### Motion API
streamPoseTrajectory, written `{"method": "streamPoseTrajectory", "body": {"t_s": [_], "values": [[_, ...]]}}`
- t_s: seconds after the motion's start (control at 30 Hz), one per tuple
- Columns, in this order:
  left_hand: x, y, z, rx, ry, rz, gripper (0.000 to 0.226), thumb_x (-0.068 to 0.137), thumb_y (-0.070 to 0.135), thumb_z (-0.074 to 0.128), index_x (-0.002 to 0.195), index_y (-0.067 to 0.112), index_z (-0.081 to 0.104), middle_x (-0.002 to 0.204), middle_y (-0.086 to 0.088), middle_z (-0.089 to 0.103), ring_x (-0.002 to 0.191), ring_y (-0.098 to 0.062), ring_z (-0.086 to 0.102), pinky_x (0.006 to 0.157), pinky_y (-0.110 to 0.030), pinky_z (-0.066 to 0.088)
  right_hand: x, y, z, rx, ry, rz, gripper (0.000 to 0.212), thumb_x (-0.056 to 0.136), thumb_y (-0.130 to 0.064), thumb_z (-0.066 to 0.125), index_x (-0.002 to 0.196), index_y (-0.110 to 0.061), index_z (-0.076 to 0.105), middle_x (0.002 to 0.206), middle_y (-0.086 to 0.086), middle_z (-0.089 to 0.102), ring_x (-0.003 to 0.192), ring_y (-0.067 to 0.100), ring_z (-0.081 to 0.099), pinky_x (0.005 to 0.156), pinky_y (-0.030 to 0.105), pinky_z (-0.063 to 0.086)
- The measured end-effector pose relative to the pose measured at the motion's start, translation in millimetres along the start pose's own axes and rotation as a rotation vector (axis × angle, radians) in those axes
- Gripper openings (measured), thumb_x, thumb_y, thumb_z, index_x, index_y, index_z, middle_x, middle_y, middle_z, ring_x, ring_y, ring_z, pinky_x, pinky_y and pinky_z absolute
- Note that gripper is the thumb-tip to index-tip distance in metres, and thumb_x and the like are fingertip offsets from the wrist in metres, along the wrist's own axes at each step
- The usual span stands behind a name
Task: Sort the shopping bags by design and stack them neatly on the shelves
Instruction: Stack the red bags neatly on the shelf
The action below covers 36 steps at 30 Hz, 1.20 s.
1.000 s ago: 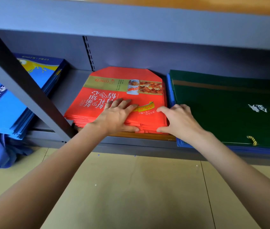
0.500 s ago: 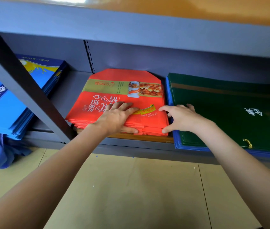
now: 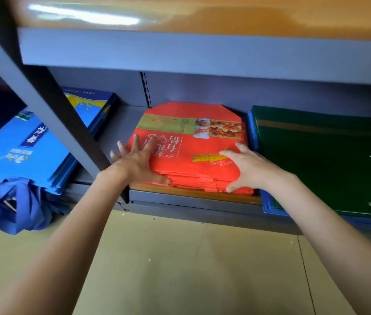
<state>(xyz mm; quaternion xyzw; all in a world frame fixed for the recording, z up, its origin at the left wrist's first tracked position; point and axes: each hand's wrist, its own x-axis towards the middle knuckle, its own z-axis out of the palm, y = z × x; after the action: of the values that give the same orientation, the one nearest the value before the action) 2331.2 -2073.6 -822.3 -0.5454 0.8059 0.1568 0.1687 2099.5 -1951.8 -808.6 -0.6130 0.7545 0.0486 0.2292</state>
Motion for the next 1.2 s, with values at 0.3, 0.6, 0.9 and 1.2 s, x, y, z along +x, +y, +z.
{"method": "streamPoseTrajectory", "body": {"t_s": [0.3,0.6,0.9,1.2], "values": [[11.6,-14.1,10.0,-0.006,0.004,0.045,0.131,0.057,0.049,0.084,0.147,0.037,-0.011,0.149,-0.019,0.002,0.130,-0.046,0.031,0.107,-0.051,0.034,-1.5,7.9,-7.1,0.106,-0.083,0.030,0.108,0.071,-0.032,0.080,0.149,-0.035,0.006,0.157,0.012,-0.008,0.145,0.026,0.005,0.114,0.037,0.018],[22.3,-15.7,-0.6,-0.022,-0.128,0.039,0.137,0.053,0.046,0.087,0.145,0.041,-0.016,0.153,-0.019,0.000,0.135,-0.043,0.027,0.105,-0.051,0.037,2.3,7.3,-1.0,0.094,-0.099,0.072,0.114,0.068,-0.037,0.081,0.149,-0.037,-0.001,0.155,0.015,-0.016,0.144,0.031,0.008,0.112,0.038,0.024],[13.9,-15.4,7.8,-0.078,-0.023,0.063,0.135,0.057,0.041,0.087,0.148,0.032,-0.012,0.138,-0.025,0.034,0.121,-0.037,0.046,0.101,-0.041,0.040,4.9,14.1,7.0,0.110,-0.102,0.039,0.121,0.068,-0.034,0.082,0.147,-0.039,-0.009,0.153,0.011,-0.026,0.145,0.028,0.002,0.113,0.036,0.021],[12.1,-11.9,5.3,-0.079,-0.074,0.054,0.130,0.063,0.038,0.084,0.147,0.032,-0.015,0.141,-0.023,0.024,0.120,-0.038,0.047,0.102,-0.042,0.039,2.5,14.2,5.7,0.135,-0.071,0.011,0.112,0.070,-0.030,0.081,0.146,-0.045,0.000,0.155,0.010,-0.019,0.145,0.028,0.001,0.113,0.037,0.020]]}}
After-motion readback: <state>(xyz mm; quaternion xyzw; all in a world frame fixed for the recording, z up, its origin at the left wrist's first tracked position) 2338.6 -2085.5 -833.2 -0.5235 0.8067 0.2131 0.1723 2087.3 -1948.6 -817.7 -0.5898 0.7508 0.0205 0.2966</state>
